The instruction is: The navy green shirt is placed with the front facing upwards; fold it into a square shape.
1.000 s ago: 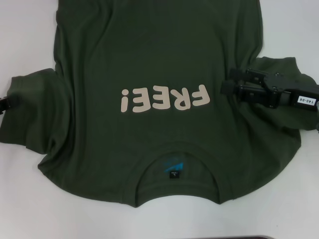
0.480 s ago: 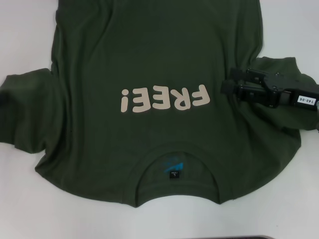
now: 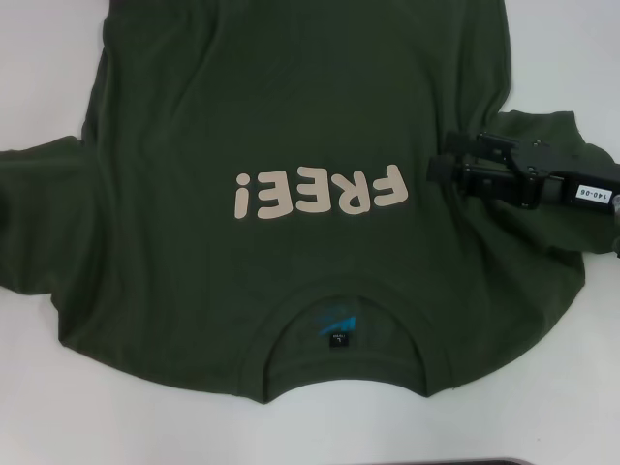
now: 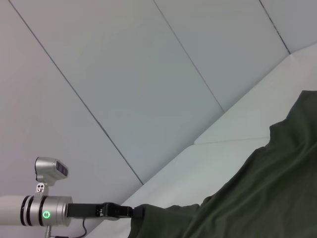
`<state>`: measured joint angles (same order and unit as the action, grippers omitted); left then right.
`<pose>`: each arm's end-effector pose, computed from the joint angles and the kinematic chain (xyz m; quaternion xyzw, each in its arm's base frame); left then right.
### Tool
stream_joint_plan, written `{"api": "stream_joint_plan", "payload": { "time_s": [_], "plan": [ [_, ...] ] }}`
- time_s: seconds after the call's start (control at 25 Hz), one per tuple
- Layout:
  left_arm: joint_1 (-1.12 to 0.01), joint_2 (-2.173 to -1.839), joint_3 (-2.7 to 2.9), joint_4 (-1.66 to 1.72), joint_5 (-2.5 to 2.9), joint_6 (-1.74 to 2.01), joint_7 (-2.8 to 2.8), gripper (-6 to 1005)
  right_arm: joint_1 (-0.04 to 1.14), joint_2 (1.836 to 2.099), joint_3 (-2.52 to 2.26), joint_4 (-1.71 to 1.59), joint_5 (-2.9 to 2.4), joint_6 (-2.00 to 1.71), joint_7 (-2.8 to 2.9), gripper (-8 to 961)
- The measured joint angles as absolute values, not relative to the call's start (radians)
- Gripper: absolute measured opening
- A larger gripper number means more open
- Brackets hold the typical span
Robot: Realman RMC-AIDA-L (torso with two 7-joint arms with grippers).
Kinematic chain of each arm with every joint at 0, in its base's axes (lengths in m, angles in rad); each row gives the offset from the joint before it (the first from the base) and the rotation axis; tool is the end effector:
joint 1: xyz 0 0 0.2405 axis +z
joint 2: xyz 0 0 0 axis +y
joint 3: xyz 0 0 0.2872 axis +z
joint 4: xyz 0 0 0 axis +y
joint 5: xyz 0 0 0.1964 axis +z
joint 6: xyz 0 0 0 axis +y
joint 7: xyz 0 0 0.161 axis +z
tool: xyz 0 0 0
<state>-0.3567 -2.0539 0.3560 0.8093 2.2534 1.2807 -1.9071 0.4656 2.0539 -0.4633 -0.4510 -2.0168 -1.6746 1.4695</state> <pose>-0.4093 0.3125 0.0496 -0.7375 -0.5527 -0.1820 0.3428 0.2970 0.3019 -0.0264 -0.8600 0.3614 0.3469 0.0974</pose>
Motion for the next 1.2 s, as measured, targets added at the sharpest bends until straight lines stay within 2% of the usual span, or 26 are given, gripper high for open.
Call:
{"api": "stream_joint_plan", "payload": {
  "time_s": [0.8,1.2],
  "plan": [
    [-0.366,-2.053,0.365,0.848,2.249,1.267,-1.917,4,0.474,2.054,-0.463,-0.451,-2.015,-1.673,1.469,912],
    [-0.41,-2.057,0.365,0.837,2.244,1.379,-2.029,5,0.477,2.054,-0.455,-0.451,-2.014,-1.672,1.469,911]
  ]
}}
